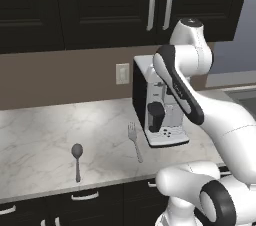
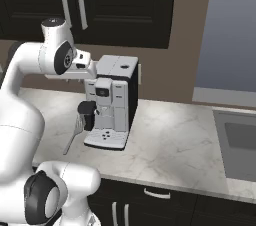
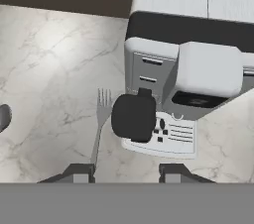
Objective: Take the fork and place it on the left side of the plate. Then take the spoon and place it on the right side of the plate. Make sure they're directly next to the plate.
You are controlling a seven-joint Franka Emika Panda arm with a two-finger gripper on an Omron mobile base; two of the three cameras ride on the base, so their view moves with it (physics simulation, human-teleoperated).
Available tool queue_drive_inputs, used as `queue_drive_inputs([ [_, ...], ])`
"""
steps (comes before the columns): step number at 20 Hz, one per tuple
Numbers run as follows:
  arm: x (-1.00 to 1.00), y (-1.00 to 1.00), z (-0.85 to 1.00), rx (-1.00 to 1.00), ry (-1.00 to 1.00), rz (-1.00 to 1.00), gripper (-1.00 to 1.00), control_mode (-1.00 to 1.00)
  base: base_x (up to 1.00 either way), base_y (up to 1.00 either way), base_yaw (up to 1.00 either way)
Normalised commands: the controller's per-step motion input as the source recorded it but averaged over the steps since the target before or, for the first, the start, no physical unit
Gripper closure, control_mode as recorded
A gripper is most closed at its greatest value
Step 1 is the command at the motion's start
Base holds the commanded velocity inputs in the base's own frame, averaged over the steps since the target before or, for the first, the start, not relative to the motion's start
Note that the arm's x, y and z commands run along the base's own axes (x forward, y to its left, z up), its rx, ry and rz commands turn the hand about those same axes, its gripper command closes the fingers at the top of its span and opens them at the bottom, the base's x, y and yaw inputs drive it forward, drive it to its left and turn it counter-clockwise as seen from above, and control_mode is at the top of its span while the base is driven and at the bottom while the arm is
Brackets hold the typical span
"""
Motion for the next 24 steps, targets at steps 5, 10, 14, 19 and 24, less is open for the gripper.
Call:
queue_drive_inputs([
  [5, -0.10, 0.00, 0.00, 0.00, -0.01, 0.00, -1.00, -1.00, 0.00, 0.00, 0.00],
  [10, -0.46, 0.55, -0.47, 0.00, 0.04, 0.04, -1.00, -1.00, 0.00, 0.00, 0.00],
  [14, -0.35, 0.99, -0.70, 0.00, 0.03, 0.09, -1.00, -1.00, 0.00, 0.00, 0.00],
  [19, -0.03, 0.70, -0.64, 0.00, 0.14, 0.02, -1.00, -1.00, 0.00, 0.00, 0.00],
  [24, 0.00, 0.02, -0.49, 0.00, 0.06, -0.02, -1.00, -1.00, 0.00, 0.00, 0.00],
])
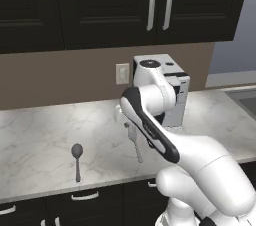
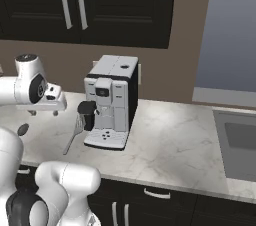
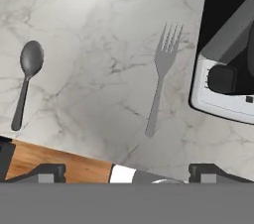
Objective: Take the fork and place it on the left side of the plate. Then take the spoon and place it on the right side of the plate. Make sure they're directly next to the plate.
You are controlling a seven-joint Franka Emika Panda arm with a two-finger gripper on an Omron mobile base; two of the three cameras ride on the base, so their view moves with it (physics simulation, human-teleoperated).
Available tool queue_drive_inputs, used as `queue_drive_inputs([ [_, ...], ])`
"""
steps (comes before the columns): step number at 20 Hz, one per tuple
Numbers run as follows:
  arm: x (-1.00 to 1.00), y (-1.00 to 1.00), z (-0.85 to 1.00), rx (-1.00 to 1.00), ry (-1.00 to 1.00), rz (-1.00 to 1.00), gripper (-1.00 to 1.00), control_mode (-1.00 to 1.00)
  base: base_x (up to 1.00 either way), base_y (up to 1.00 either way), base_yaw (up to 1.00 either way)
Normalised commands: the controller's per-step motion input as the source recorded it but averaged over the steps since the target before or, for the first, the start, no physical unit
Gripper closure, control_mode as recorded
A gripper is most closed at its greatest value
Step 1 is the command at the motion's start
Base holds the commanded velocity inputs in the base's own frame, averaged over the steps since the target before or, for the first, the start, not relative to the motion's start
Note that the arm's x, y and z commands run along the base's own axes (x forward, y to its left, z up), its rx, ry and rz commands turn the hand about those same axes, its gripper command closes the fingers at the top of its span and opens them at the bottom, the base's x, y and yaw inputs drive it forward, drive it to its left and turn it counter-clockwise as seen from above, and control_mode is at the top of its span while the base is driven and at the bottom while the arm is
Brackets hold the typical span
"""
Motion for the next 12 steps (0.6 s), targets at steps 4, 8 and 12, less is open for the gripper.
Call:
queue_drive_inputs([
  [4, -0.01, 0.00, -0.55, -0.02, 0.06, -0.10, -1.00, -1.00, 0.00, 0.00, 0.00],
  [8, -0.02, -0.04, -0.56, -0.04, 0.04, -0.11, -1.00, -1.00, 0.00, 0.00, 0.00],
  [12, 0.00, -0.21, -0.51, -0.01, 0.00, -0.09, -1.00, -1.00, 0.00, 0.00, 0.00],
])
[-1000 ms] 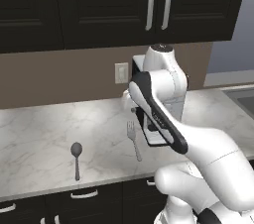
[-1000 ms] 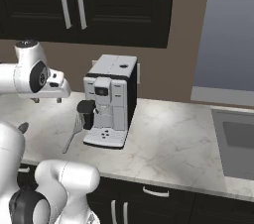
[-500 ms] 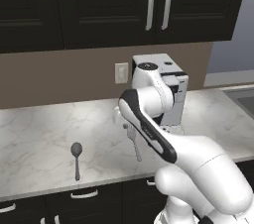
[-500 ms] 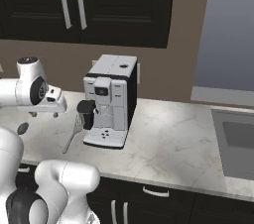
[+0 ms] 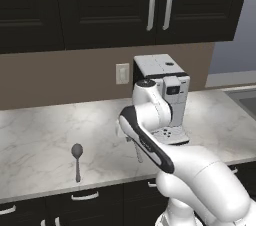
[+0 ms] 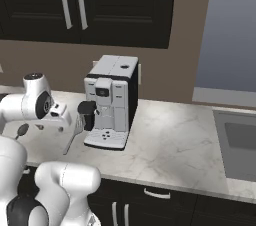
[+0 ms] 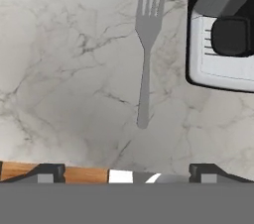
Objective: Take the fork and place it on the left side of the plate. Then take the spoon and place it on the right side of the plate. Make sure they're directly next to the plate.
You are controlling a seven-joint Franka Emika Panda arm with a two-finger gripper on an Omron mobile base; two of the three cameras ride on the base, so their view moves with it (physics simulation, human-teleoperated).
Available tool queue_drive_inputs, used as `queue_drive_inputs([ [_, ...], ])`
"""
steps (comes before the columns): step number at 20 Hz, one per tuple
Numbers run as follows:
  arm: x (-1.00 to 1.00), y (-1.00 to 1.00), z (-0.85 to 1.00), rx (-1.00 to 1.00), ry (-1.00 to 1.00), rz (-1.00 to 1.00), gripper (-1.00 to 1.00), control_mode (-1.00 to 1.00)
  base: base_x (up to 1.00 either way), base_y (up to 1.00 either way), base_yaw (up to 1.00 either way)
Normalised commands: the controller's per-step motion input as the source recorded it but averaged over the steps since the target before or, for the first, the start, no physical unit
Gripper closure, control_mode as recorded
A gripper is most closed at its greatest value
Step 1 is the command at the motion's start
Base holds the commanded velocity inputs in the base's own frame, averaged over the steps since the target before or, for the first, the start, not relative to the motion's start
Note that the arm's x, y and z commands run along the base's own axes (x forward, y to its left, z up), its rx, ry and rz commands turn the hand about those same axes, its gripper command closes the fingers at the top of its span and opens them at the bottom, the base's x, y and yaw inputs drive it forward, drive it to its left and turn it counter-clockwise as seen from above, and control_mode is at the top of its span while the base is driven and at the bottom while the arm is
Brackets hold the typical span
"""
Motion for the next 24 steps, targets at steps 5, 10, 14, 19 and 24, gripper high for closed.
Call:
queue_drive_inputs([
  [5, 0.02, -0.15, -0.38, -0.01, 0.00, -0.04, -1.00, -1.00, 0.00, 0.00, 0.00],
  [10, 0.13, 0.00, -0.35, -0.04, 0.01, 0.00, -1.00, -1.00, 0.00, 0.00, 0.00],
  [14, 0.13, 0.00, -0.33, -0.05, 0.00, 0.00, -1.00, -1.00, 0.00, 0.00, 0.00],
  [19, 0.20, 0.00, -0.25, -0.05, 0.00, 0.00, -1.00, -1.00, 0.00, 0.00, 0.00],
  [24, 0.28, 0.02, -0.17, -0.01, 0.01, 0.00, -1.00, -1.00, 0.00, 0.00, 0.00],
])
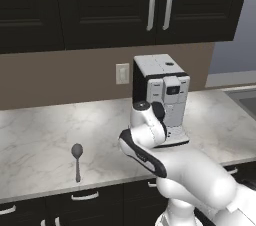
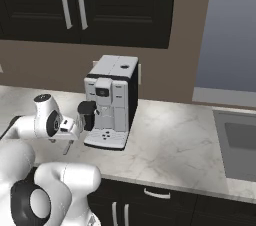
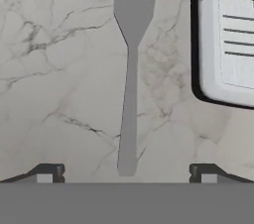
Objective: Take the fork and place it on the left side of the plate. Then take the spoon and place it on the right side of the plate. Make sure they're directly next to the plate.
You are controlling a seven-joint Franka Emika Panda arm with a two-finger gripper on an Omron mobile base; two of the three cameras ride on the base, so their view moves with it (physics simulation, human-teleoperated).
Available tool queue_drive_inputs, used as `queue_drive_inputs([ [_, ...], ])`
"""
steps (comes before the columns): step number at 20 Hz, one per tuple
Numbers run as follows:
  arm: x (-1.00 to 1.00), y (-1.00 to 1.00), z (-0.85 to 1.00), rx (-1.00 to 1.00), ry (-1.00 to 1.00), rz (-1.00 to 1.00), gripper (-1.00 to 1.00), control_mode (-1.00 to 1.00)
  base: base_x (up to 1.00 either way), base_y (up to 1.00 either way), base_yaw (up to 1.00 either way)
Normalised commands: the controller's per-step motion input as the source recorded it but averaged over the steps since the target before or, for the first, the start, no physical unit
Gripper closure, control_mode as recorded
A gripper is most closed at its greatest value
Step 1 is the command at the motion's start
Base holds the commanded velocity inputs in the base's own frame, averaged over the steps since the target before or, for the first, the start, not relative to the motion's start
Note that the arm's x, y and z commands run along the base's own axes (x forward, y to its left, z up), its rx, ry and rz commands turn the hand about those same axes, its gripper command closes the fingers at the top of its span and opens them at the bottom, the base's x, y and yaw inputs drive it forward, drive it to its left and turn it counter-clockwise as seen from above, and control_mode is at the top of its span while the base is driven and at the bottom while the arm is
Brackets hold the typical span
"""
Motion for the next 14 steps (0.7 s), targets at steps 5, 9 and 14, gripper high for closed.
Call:
queue_drive_inputs([
  [5, 0.28, 0.02, -0.19, 0.00, 0.01, 0.00, -1.00, -1.00, 0.00, 0.00, 0.00],
  [9, 0.27, 0.09, -0.26, 0.00, 0.01, 0.00, -1.00, -1.00, 0.00, 0.00, 0.00],
  [14, 0.22, 0.08, -0.29, -0.01, 0.00, 0.00, -1.00, -1.00, 0.00, 0.00, 0.00],
])
